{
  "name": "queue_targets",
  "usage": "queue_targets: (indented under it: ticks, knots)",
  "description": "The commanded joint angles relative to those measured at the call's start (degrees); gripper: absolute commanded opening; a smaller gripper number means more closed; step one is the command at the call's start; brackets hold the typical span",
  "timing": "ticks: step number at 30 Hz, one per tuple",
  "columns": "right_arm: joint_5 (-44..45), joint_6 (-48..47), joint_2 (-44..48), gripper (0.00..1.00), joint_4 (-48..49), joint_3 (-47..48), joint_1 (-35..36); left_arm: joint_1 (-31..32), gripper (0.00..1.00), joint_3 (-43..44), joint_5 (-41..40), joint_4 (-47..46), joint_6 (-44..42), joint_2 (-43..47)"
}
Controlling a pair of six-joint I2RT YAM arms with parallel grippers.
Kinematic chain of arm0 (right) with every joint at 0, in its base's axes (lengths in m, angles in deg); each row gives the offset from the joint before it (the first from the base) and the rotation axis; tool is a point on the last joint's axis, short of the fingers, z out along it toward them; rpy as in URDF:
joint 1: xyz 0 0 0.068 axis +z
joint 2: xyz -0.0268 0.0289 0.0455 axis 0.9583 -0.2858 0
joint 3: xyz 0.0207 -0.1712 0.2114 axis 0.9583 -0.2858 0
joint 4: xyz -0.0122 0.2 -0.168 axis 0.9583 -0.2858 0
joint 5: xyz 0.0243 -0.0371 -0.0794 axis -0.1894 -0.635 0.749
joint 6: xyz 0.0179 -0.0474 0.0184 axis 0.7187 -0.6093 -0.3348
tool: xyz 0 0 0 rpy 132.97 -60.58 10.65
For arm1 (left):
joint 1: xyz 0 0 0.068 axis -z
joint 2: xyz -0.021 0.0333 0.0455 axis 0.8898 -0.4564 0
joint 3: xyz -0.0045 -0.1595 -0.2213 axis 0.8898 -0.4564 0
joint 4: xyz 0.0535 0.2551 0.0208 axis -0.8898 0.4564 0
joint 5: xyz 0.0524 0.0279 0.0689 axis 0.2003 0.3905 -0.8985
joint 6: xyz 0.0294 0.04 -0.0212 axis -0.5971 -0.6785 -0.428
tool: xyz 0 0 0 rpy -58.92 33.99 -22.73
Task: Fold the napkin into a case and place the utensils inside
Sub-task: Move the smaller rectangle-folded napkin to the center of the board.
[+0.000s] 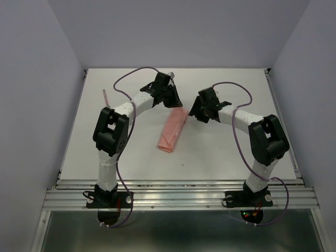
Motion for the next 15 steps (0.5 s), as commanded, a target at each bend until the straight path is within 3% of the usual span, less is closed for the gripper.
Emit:
queue_targets:
  ticks: [1,9,15]
  knots:
    - [-2.1,-2.3,-1.3,0.60,2.7,3.0,0.1,0.2,0.17,2.1,-5.9,2.6,-3.3,4.4]
    - [-1.2,-3.3,-6.9,0.59,1.1,6.6,0.1,0.2,0.13,-3.9,-11.9,2.6,-5.3,9.3]
    - [5.4,-2.1,-6.7,0.41,1.4,5.4,0.1,-1.5,0.14,-7.3,-14.4,3.8,-6.1,9.7]
